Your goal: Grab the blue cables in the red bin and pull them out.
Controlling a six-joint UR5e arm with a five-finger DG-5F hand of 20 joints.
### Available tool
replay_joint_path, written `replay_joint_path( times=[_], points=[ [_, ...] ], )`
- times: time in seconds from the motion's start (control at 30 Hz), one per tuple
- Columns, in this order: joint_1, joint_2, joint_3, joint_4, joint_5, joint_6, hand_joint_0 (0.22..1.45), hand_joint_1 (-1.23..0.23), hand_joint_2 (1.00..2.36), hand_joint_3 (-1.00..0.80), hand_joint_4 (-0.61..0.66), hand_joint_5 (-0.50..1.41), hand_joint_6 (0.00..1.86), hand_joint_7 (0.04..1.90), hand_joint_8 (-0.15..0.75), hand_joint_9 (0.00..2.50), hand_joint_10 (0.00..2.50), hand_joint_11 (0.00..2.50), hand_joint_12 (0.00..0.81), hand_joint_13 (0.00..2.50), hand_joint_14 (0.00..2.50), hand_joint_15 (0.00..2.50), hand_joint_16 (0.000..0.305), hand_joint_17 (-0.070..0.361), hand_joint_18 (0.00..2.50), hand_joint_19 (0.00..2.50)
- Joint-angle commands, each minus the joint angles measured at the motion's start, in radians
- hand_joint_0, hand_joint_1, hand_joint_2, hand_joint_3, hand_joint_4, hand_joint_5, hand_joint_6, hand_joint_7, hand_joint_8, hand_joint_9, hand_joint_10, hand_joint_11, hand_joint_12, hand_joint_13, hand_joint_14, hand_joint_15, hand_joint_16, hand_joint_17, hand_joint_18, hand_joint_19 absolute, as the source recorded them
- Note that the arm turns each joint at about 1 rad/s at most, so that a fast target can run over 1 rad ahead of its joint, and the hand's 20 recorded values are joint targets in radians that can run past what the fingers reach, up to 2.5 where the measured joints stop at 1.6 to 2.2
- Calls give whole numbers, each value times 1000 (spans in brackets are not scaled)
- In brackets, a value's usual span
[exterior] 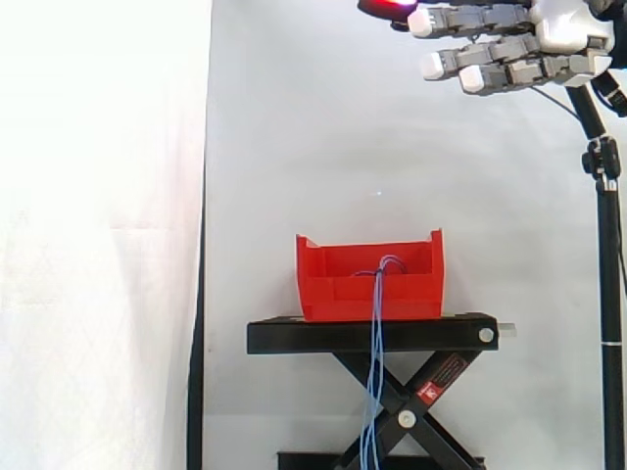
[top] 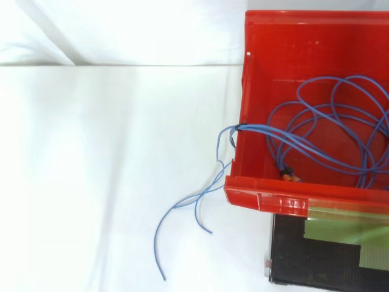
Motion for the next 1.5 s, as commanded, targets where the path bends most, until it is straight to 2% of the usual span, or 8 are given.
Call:
replay_joint_path(
  times=[0.0, 0.2, 0.9, 1.07, 1.1, 1.3, 1.4, 1.47],
  points=[
    [-2, 0, 0, 1, 0, 1, 750, -760, 1000, -1000, 137, 144, 4, 129, 162, 120, 0, 0, 325, 0, 6, 186, 50, 113, 0, 462],
    [0, 0, -1, 5, 0, 1, 750, -761, 1000, -1000, 137, 144, 4, 128, 162, 120, 0, 0, 325, 0, 6, 185, 50, 113, 0, 462],
    [12, -1, 0, 68, 62, 35, 753, -762, 1000, -1000, 138, 146, 4, 128, 163, 123, 0, 0, 324, 0, 6, 191, 50, 112, 0, 469],
    [17, -20, 2, 96, 86, 37, 753, -761, 1000, -1000, 138, 146, 4, 128, 163, 123, 1, 0, 323, 0, 6, 190, 50, 112, 0, 472],
    [20, -43, 3, 114, 95, 37, 754, -761, 1000, -1000, 138, 146, 4, 126, 163, 124, 0, 0, 323, 0, 6, 190, 50, 112, 0, 469],
    [20, -120, 71, 105, 79, 64, 754, -760, 1000, -1000, 138, 146, 4, 132, 162, 124, 1, 0, 324, 0, 6, 191, 50, 112, 0, 471],
    [17, -150, 137, 71, 51, 69, 753, -761, 1000, -1000, 139, 147, 5, 131, 164, 128, 1, 0, 325, 0, 6, 192, 50, 112, 0, 478],
    [18, -152, 137, 79, 52, 66, 754, -761, 1000, -1000, 140, 149, 4, 132, 164, 129, 0, 3, 325, 0, 6, 191, 50, 112, 0, 478]
  ],
)
